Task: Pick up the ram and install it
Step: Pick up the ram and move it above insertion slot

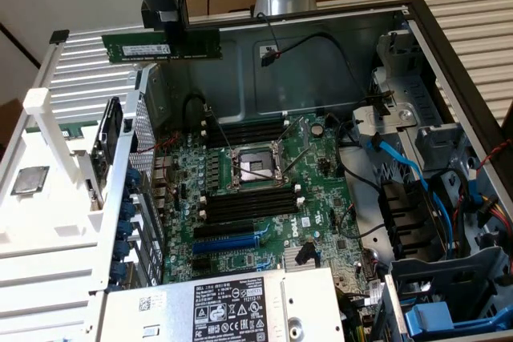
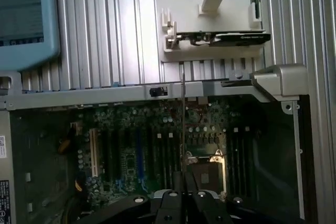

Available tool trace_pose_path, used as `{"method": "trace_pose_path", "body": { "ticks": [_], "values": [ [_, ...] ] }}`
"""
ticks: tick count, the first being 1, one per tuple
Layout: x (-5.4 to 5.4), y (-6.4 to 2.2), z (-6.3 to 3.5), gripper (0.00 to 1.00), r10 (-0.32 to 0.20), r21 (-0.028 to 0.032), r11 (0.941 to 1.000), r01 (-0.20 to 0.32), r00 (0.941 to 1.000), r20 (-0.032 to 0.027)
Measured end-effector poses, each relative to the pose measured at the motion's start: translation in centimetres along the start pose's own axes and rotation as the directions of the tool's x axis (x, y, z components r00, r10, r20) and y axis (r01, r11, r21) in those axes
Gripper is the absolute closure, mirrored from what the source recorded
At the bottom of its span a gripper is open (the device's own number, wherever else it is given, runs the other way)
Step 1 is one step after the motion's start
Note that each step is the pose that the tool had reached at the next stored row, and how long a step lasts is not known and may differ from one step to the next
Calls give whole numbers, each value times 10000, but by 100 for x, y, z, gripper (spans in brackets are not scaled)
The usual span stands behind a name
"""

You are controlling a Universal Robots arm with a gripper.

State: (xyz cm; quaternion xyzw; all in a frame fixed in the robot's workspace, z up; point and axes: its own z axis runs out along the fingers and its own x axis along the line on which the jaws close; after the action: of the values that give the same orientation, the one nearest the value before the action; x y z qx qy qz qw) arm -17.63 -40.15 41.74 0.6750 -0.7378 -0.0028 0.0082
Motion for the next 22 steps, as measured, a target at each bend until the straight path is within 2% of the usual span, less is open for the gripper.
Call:
{"method": "trace_pose_path", "body": {
  "ticks": [14,17,22],
  "values": [
    [-97,-620,2,88,0,-4,10000,0,10000,0],
    [-112,-678,25,88,-1,-4,10000,1,10000,-1],
    [-117,-693,91,88,1,-4,10000,-1,10000,-1]
  ]
}}
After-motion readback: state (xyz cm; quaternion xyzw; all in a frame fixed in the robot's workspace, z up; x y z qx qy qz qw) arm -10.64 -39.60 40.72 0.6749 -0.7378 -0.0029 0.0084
